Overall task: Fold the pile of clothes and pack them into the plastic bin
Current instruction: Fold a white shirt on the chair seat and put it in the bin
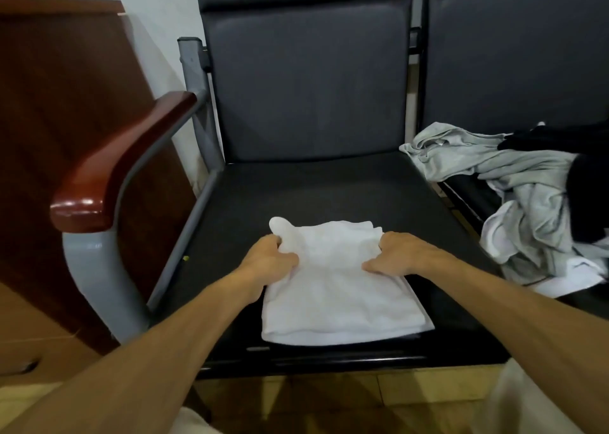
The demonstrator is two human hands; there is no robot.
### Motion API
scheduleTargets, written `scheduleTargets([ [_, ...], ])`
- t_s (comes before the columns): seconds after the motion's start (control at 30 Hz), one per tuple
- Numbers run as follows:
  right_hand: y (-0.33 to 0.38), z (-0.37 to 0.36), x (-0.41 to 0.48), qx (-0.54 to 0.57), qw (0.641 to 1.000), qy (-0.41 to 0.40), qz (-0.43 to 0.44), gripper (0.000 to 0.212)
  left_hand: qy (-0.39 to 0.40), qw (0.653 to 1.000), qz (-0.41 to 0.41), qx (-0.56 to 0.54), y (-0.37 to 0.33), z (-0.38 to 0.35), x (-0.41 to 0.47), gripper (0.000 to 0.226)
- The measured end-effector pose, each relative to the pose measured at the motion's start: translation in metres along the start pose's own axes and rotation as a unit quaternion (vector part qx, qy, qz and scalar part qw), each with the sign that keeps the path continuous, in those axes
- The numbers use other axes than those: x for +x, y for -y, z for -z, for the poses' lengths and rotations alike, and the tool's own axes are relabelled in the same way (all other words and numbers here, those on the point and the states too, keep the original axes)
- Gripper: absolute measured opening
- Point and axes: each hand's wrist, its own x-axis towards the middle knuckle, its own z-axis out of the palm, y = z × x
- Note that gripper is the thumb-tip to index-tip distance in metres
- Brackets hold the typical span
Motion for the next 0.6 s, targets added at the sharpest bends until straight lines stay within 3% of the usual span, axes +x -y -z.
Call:
scheduleTargets([
  [0.07, 0.001, 0.0, 0.002, 0.04, 0.999, 0.001, 0.004, 0.04, 0.013, 0.988, 0.045, -0.145, -0.01, 0.0, -0.01, 0.014],
  [0.17, -0.002, 0.0, 0.003, 0.192, 0.981, -0.011, 0.006, 0.032, 0.082, 0.935, 0.137, -0.317, -0.017, 0.004, -0.022, 0.014],
  [0.27, -0.007, 0.001, 0.0, 0.312, 0.95, 0.004, -0.028, 0.034, 0.119, 0.924, 0.164, -0.323, -0.017, 0.004, -0.029, 0.024],
  [0.4, -0.007, 0.005, -0.012, 0.389, 0.921, 0.012, -0.026, 0.031, 0.085, 0.941, 0.123, -0.303, -0.024, 0.005, -0.043, 0.032],
  [0.6, 0.037, 0.03, -0.057, 0.487, 0.868, -0.022, 0.095, 0.019, 0.0, 0.94, 0.022, -0.341, -0.038, 0.053, -0.074, 0.048],
])
